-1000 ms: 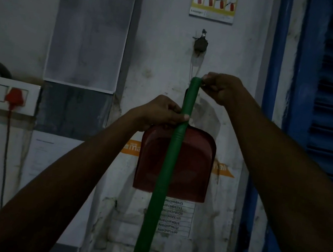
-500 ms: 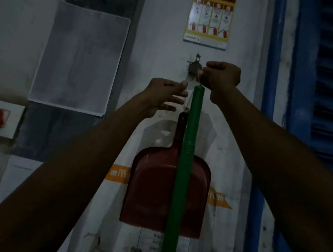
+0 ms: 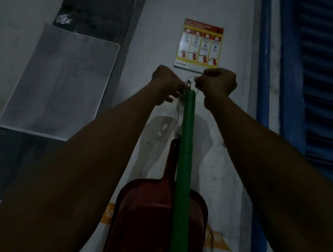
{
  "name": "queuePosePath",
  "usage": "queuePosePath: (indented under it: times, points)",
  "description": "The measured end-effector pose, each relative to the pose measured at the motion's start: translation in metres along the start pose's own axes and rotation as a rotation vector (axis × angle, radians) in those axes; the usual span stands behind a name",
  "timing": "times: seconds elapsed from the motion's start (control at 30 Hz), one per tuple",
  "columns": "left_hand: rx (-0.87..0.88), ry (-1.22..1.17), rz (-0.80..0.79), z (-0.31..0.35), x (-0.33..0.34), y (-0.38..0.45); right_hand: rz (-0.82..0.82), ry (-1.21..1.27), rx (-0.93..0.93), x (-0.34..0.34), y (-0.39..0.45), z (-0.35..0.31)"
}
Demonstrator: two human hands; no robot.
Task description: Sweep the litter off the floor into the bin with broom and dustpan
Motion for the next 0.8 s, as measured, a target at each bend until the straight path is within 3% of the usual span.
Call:
queuePosePath:
  times: [0.33, 0.6, 0.7, 0.8]
  points:
    - [-0.091, 0.007, 0.1, -0.039, -0.001, 0.032, 0.139, -0.159, 0.12, 0.005, 0.025, 0.045]
    - [-0.115, 0.064, 0.104, -0.058, 0.006, 0.02, 0.138, 0.024, 0.336, -0.001, 0.007, 0.076]
    - [-0.077, 0.151, 0.039, -0.05, 0.004, 0.014, 0.085, 0.267, 0.322, -0.001, -0.028, 0.082]
    - [-0.027, 0.289, 0.048, -0.042, 0.0, -0.006, 0.133, 0.194, 0.231, -0.005, -0.053, 0.079]
Point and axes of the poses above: each hand's wrist, its own y-axis towards the middle knuckle, its own x-axis out of the palm, z = x × y, the point moved 7 cm from there along y, towards the middle knuckle, and after that the axes turned 15 degrees about -z, right-handed, at the moved point
